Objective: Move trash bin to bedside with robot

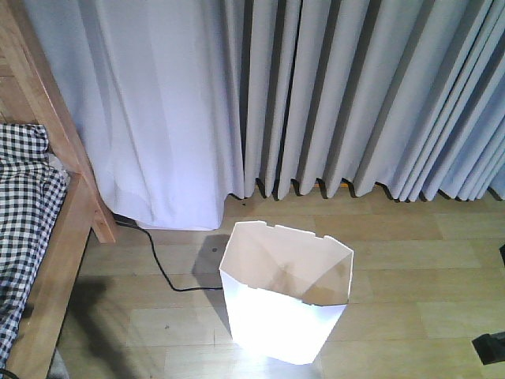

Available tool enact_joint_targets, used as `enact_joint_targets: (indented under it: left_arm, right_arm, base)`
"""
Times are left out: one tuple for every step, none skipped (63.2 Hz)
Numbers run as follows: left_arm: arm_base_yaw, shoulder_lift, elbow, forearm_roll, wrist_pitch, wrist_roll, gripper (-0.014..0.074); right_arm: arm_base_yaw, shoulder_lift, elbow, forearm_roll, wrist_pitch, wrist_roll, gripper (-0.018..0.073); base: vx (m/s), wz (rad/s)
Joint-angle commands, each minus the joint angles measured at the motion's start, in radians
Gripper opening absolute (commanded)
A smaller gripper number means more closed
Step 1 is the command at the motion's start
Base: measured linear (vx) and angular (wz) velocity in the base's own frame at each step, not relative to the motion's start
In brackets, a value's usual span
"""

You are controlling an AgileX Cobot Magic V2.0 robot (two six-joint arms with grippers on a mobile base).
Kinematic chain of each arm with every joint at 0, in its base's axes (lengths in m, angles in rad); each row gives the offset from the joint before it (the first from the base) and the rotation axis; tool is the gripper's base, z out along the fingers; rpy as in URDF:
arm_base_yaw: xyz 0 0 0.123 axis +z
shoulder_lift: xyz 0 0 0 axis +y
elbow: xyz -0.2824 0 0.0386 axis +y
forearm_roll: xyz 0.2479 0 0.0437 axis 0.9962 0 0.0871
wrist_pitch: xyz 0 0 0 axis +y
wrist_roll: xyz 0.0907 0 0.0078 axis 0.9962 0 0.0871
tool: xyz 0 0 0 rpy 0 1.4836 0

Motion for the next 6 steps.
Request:
enact_joint_targets:
  left_arm:
    - [0.000, -0.007, 0.011, -0.010, -0.073, -0.014, -0.0006]
    - [0.000, -0.007, 0.011, -0.010, -0.073, -0.014, -0.0006]
    - [0.000, -0.007, 0.011, -0.010, -0.073, -0.014, -0.0006]
    - [0.000, -0.007, 0.011, -0.010, -0.073, -0.014, -0.0006]
    - [0.000, -0.007, 0.011, -0.010, -0.073, -0.014, -0.0006]
    - [0.000, -0.007, 0.011, -0.010, -0.073, -0.014, -0.0006]
  right_arm:
    - [-0.002, -0.011, 0.001, -0.003, -0.075, 0.002, -0.0008]
    - [-0.002, -0.011, 0.001, -0.003, -0.075, 0.002, -0.0008]
    - [-0.002, -0.011, 0.001, -0.003, -0.075, 0.002, -0.0008]
    - [-0.002, -0.011, 0.001, -0.003, -0.075, 0.002, -0.0008]
    - [-0.002, -0.011, 0.001, -0.003, -0.075, 0.002, -0.0008]
    - [-0.002, -0.011, 0.001, -0.003, -0.075, 0.002, -0.0008]
  base:
    - [0.00, 0.00]
    - [0.00, 0.00]
    - [0.00, 0.00]
    - [0.00, 0.00]
    - [0.00, 0.00]
    - [0.00, 0.00]
